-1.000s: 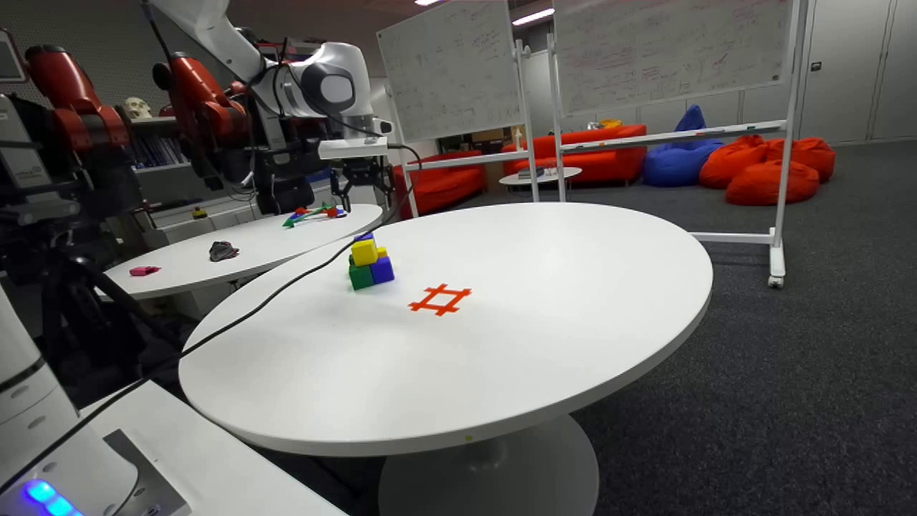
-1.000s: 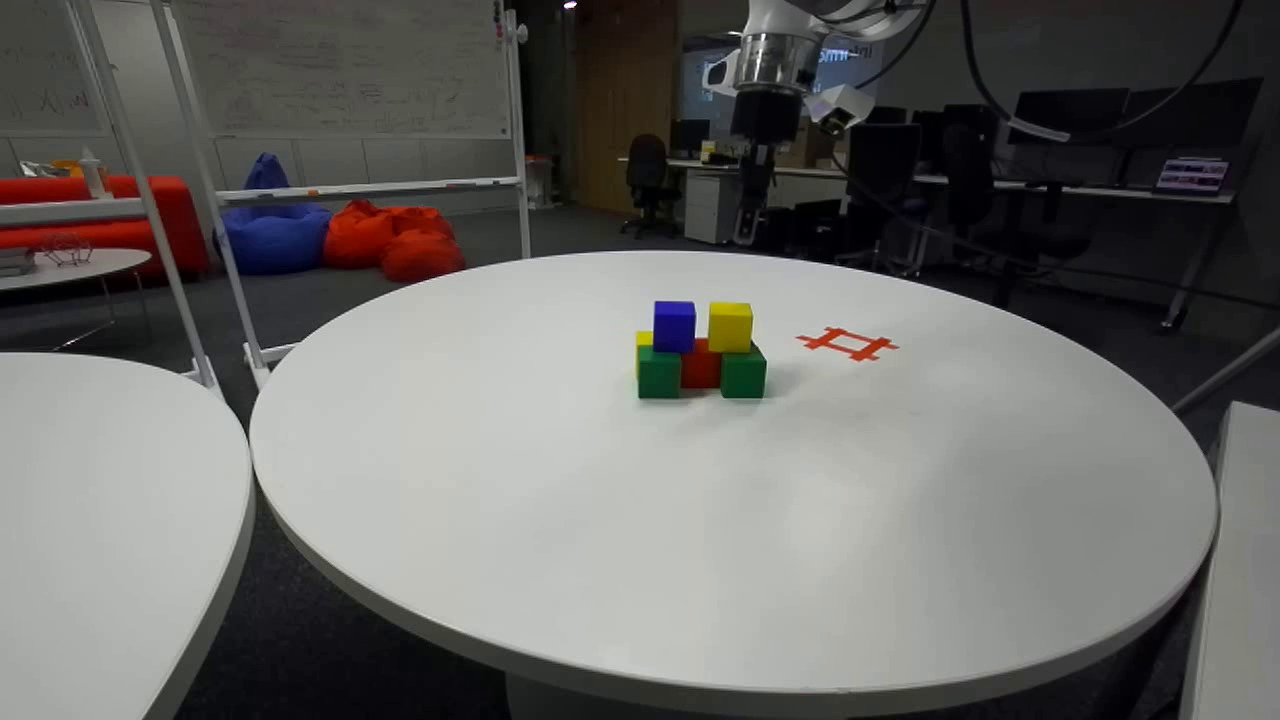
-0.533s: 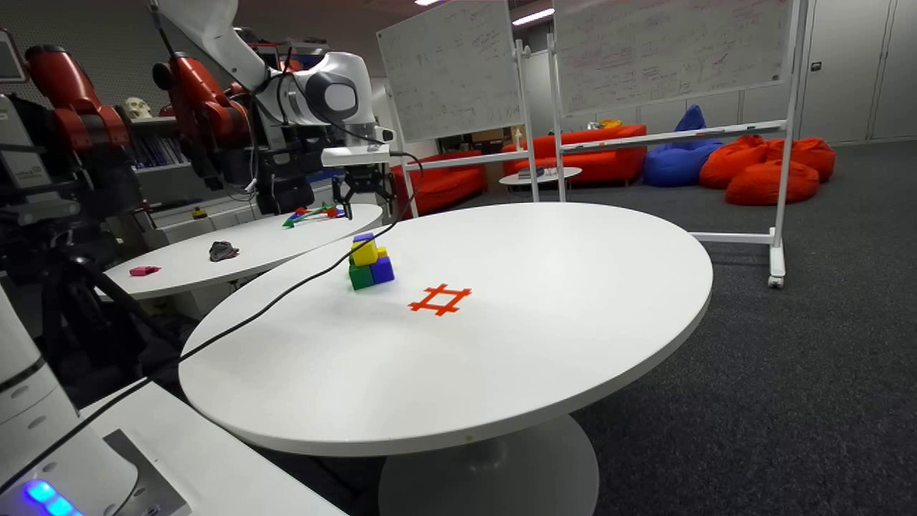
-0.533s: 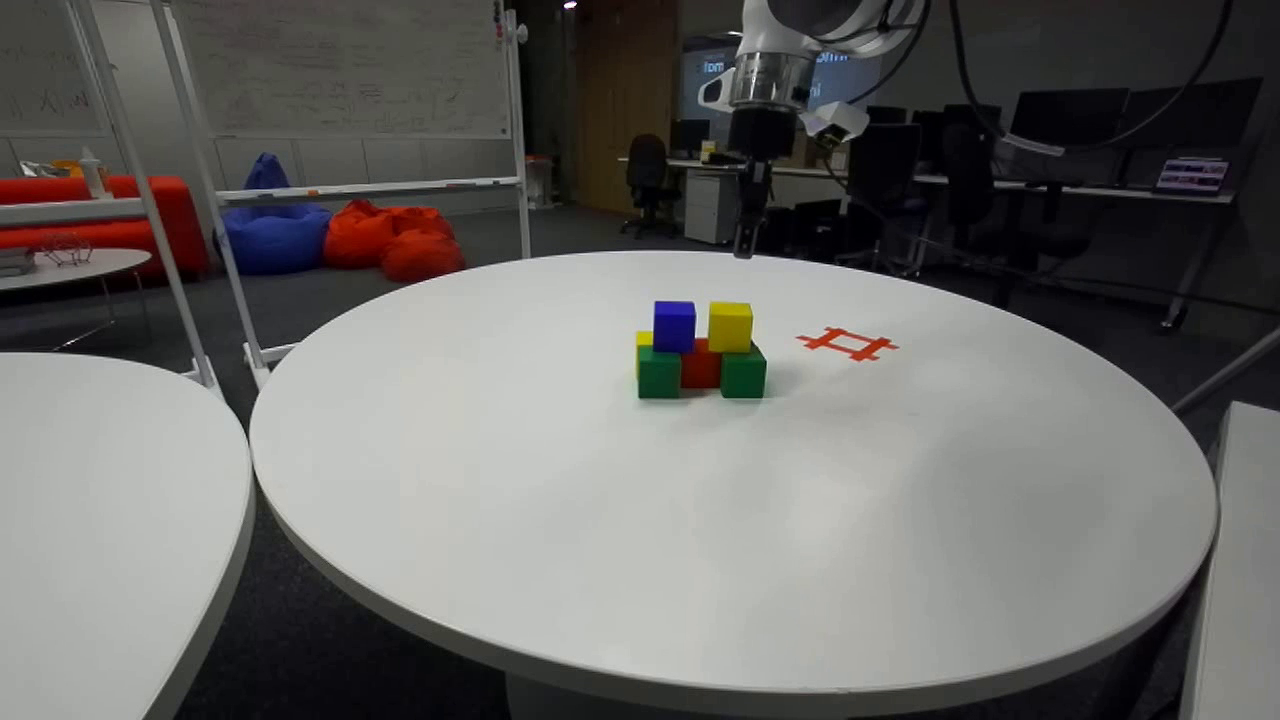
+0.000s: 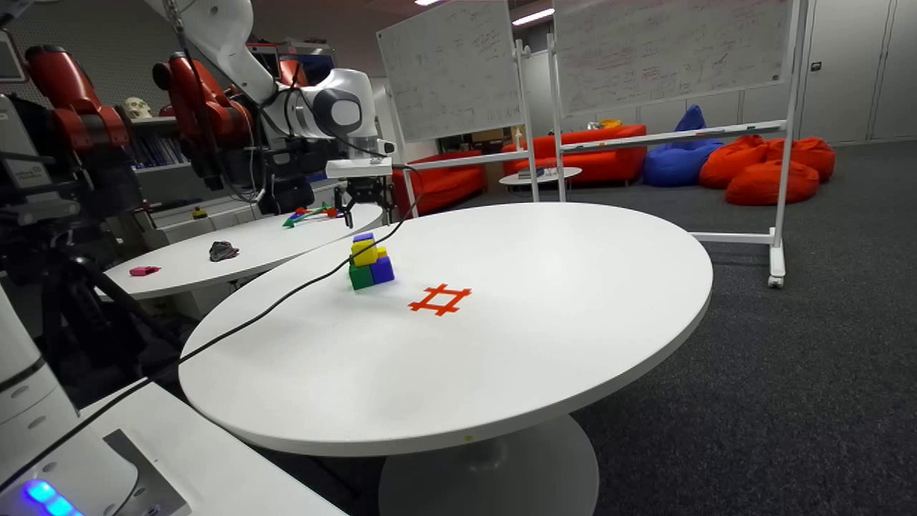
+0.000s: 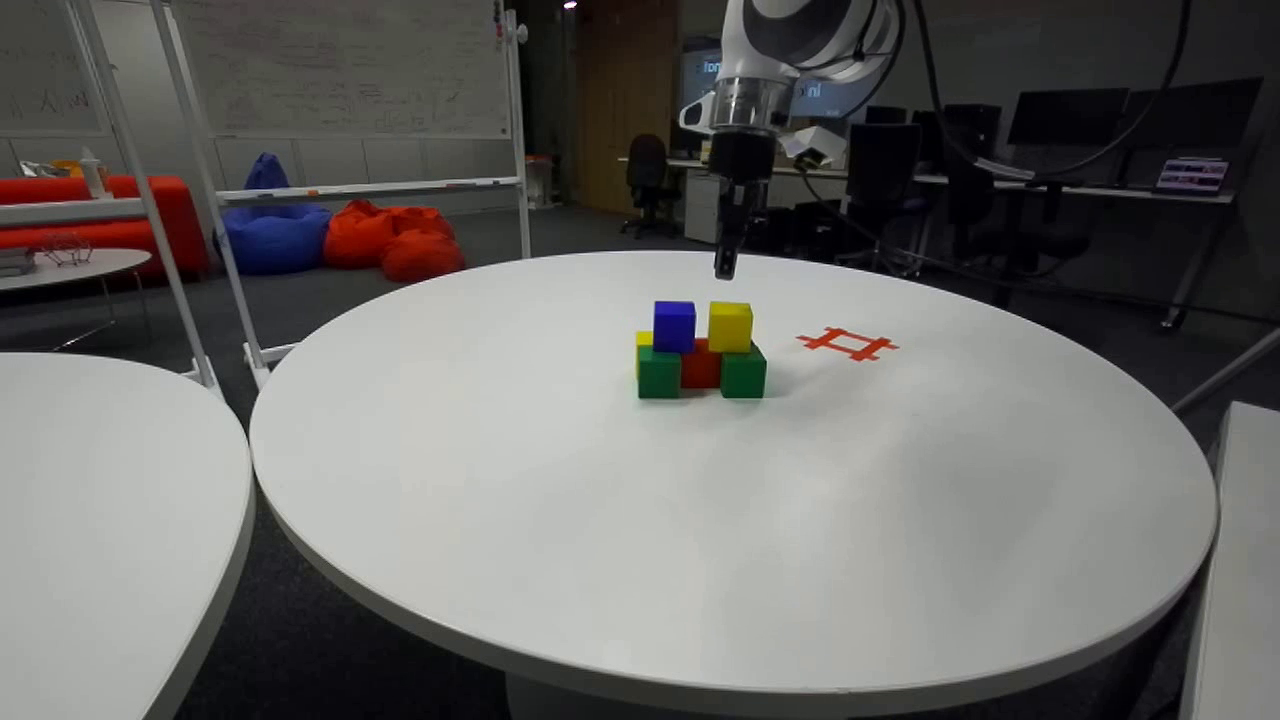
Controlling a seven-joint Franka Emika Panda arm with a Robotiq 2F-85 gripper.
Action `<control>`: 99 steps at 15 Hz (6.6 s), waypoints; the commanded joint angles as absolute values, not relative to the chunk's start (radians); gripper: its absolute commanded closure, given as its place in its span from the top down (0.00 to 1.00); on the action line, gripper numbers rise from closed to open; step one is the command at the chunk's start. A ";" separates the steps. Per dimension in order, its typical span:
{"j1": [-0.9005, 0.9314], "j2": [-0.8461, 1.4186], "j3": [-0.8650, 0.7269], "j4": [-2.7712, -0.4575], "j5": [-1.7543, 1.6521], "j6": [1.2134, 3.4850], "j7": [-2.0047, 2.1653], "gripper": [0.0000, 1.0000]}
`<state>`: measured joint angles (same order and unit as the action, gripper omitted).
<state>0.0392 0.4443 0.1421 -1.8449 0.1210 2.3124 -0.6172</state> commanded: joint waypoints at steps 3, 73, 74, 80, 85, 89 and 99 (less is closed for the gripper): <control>0.036 0.516 0.154 -1.739 0.086 2.200 -0.580 1.00; 0.094 0.674 0.163 -1.634 -0.139 2.090 -0.580 1.00; 0.096 0.674 0.163 -1.634 -0.140 2.090 -0.580 1.00; 0.095 0.672 0.164 -1.638 -0.139 2.096 -0.580 1.00; 0.096 0.674 0.163 -1.634 -0.140 2.089 -0.579 1.00; 0.097 0.673 0.162 -1.635 -0.143 2.091 -0.580 1.00; 0.098 0.677 0.161 -1.630 -0.144 2.095 -0.577 0.32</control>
